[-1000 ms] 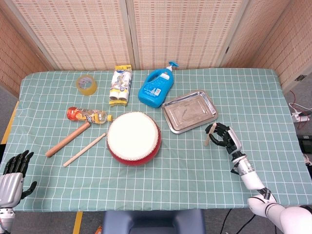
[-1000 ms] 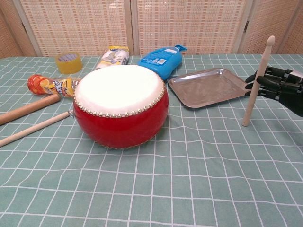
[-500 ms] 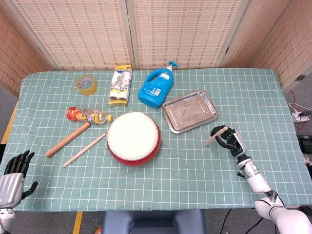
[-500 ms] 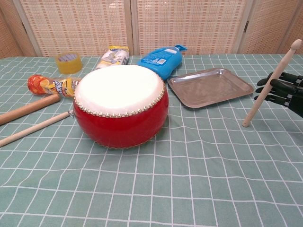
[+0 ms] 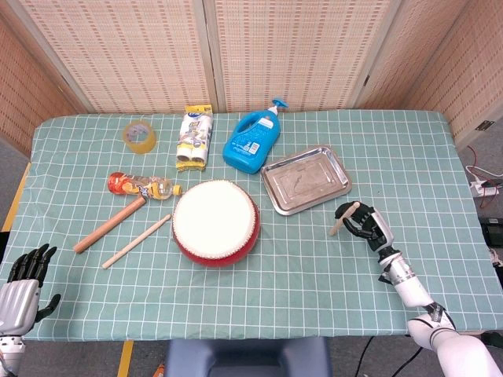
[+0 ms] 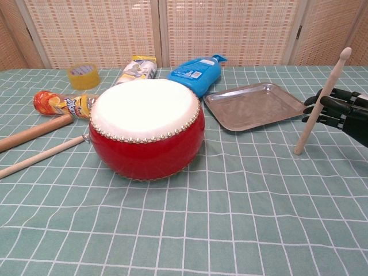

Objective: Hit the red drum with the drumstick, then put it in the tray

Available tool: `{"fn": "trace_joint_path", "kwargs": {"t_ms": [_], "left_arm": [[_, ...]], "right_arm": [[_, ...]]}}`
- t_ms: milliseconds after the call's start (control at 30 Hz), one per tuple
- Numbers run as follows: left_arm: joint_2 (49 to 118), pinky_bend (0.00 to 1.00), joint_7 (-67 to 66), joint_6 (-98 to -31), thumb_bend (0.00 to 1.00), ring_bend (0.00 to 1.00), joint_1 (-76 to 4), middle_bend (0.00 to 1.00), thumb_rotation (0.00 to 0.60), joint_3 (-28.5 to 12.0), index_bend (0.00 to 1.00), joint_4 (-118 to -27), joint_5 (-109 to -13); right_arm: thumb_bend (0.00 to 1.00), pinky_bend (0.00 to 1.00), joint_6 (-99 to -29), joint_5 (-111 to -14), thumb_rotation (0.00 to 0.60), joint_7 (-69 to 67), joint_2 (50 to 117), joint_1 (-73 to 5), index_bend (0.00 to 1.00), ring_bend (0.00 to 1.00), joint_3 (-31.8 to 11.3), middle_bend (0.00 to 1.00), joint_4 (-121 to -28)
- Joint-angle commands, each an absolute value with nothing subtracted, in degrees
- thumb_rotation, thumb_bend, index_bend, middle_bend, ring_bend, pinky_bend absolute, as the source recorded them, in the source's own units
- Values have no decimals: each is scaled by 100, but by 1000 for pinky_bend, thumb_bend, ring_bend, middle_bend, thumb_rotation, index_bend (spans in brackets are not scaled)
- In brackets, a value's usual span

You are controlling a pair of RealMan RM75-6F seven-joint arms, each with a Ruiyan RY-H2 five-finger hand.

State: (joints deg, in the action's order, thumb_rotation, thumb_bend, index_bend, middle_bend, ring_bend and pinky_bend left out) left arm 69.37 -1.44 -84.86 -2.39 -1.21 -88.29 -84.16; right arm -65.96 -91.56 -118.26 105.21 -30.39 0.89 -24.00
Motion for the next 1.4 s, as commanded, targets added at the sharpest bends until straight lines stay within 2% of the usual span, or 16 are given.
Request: {"fn": "trace_joint_path", "kwargs": {"t_ms": [33,200,367,700,833,900,1033,1300,1400], "left_arm": [[6940,0,-142,-8481,253,0,-242,0,600,-122,26,-8825,-8413],[6945,0,-148,-8471,254,0,-256,0,600,-127,25,-8822,-8423],[6952,0,-161,-8463,253,0,-274,0,600,-123,26,-8834,-8453],[6952,0,-124,-8446,254,0,-250,0,600,-112,26,-8794,-8406],[6967,0,-107,-8434,254,0,-256,0,600,-110,26,-8777,-8409],[6973,0,-90,-8429,254,0,-253,0,600,-104,26,-8763,-8409],[6982,0,-49,-8439,253,0,-239,0,600,-106,25,-8728,-8395],[6999,0,8,-8441,254,0,-237,0,600,-99,26,-8686,-8417],[7002,0,12,-8441,253,0,-243,0,600,-99,26,-8683,-8430]], "right_arm": [[550,363,-6583,-9124,600,-11883,10542,-3020,613,379,83,441,-2358],[545,363,-6604,-9123,564,-11920,10546,-2971,565,379,111,440,-2297],[443,363,-6597,-9150,536,-11903,10546,-2973,480,362,152,440,-2253],[429,363,-6520,-9175,527,-11881,10628,-3051,468,361,193,440,-2214],[429,363,-6526,-9199,526,-11864,10658,-3091,505,368,211,441,-2257],[429,380,-6565,-9225,526,-11833,10656,-3104,538,401,230,463,-2297],[429,461,-6652,-9282,526,-11736,10630,-3109,587,460,280,508,-2407],[429,475,-6802,-9425,525,-11504,10504,-3051,599,466,451,519,-2732],[429,504,-6715,-9392,522,-11377,10468,-3048,620,496,454,544,-2829]]}}
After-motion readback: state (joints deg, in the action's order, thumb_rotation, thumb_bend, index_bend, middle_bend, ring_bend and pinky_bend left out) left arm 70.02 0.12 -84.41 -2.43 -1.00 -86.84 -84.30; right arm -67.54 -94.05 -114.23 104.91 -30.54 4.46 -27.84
